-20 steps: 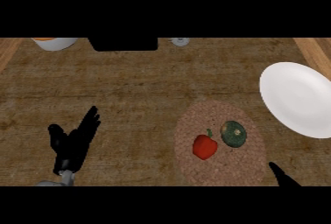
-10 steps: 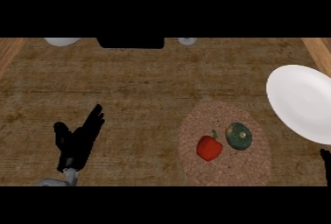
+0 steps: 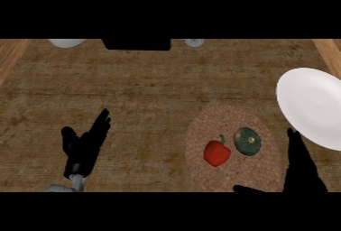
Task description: Pick the bell pepper from the placemat and place it in the plate
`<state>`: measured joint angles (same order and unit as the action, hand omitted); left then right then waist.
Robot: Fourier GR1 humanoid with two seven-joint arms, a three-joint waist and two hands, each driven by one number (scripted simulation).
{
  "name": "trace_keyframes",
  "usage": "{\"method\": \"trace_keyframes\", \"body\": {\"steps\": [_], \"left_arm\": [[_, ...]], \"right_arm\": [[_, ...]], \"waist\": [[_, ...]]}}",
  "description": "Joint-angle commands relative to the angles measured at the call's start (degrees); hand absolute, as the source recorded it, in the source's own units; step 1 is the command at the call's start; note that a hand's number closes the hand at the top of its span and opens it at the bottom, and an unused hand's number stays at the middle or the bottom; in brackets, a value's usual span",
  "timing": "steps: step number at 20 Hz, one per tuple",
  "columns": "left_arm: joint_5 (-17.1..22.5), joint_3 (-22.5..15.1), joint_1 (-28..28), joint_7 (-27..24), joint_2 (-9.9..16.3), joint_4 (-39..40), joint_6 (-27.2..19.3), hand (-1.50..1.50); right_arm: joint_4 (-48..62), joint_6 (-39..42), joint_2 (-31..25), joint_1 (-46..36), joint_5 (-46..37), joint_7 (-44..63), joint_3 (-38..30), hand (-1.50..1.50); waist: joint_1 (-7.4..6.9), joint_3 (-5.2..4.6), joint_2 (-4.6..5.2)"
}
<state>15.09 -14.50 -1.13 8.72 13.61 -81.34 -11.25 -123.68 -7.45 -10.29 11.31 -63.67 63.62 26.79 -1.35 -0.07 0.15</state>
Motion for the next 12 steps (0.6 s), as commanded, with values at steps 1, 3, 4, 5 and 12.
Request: {"method": "trace_keyframes", "body": {"steps": [1,3,4,5,12], "left_arm": [[1.33,1.03,1.51,-1.17,-0.35,3.06,1.97,0.0],[0.04,0.37,0.5,1.62,-0.31,0.59,0.36,0.0],[0.93,1.28,0.21,2.9,0.25,-0.45,0.6,0.0],[-0.4,1.32,-0.55,0.39,-0.42,2.57,0.65,0.0],[-1.23,-0.93,5.21,2.64,-1.11,-5.17,0.13,0.0]], "right_arm": [[2.27,10.36,6.77,-7.81,-4.05,12.22,1.6,-1.5],[8.0,7.62,9.92,-7.85,-4.32,11.25,2.78,-1.5],[9.52,7.08,9.99,-9.56,-3.46,12.99,4.15,-1.5],[11.01,5.95,10.05,-11.39,-2.43,12.87,2.99,-1.5],[19.72,1.03,10.23,-17.29,-0.1,14.92,3.61,-1.5]], "waist": [[0.53,-0.08,0.04],[0.7,0.01,-0.03],[0.55,0.02,-0.03],[0.86,0.02,0.01],[0.44,0.08,-0.19]]}}
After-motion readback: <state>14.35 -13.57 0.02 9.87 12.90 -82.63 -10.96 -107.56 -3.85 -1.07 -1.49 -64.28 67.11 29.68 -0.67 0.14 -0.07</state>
